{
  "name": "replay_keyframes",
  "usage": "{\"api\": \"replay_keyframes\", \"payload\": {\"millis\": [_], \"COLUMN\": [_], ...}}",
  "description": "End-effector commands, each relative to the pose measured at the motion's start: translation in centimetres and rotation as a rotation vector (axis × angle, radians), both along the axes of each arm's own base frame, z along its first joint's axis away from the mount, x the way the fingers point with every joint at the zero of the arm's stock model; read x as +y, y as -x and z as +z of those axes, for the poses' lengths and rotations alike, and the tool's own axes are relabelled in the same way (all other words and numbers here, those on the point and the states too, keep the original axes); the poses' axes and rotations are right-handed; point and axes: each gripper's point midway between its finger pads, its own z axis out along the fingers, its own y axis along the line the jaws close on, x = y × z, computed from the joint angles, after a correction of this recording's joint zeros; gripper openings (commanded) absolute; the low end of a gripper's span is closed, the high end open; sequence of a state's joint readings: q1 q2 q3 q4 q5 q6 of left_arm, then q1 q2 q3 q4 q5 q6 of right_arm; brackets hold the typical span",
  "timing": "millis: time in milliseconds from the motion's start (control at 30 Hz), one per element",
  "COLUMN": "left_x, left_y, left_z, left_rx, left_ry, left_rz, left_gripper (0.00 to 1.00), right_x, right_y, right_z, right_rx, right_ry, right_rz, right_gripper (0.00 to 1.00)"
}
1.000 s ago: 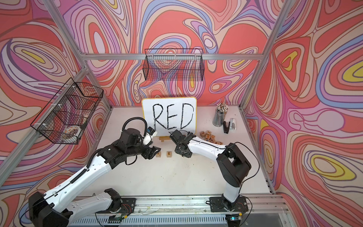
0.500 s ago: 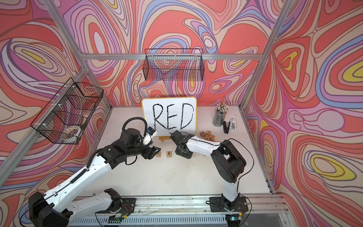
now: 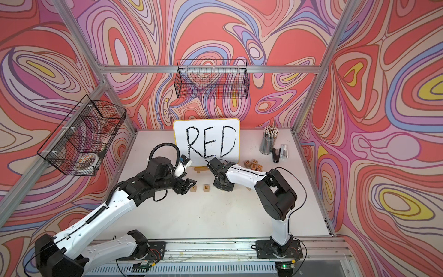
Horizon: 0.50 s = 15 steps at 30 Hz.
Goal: Assemble the uppercase word "red" with letter blocks
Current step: Pick up the letter block from the center of the board.
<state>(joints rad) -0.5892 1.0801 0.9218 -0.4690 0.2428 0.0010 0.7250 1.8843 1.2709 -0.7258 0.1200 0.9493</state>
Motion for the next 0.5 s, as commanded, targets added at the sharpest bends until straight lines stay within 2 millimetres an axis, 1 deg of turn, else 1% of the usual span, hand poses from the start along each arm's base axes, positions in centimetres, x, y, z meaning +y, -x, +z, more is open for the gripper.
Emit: {"api": "replay_keyframes", "payload": {"millis": [0,100,267,467], "left_x": [-0.1,-0.1,-0.1,-0.2], "left_y": [0.6,0.6,0.5,0.5], "left_z": [0.0,0.0,0.0,0.0], "left_rx": [-0.004,-0.006,-0.006,-0.003], "left_ry": [-0.009,-0.008,-0.008,-0.009], "left_rz": [-0.027,-0.027,-0.028,-0.028], "left_gripper": [0.73,0.73,0.73,0.73], "right_x": [-0.2,-0.5,-1.1,-0.1], "right_y": [0.0,0.1,0.0,0.0], "right_z": [-0.3,-0.3,0.8,1.9], "right_rx": [0.021,0.025,0.003,-0.020], "right_ry": [0.046,0.076,0.117,0.112], "right_rz": [0.092,0.146,0.223,0.383], "right_gripper": [0.23,0.22,0.21,0.19]}}
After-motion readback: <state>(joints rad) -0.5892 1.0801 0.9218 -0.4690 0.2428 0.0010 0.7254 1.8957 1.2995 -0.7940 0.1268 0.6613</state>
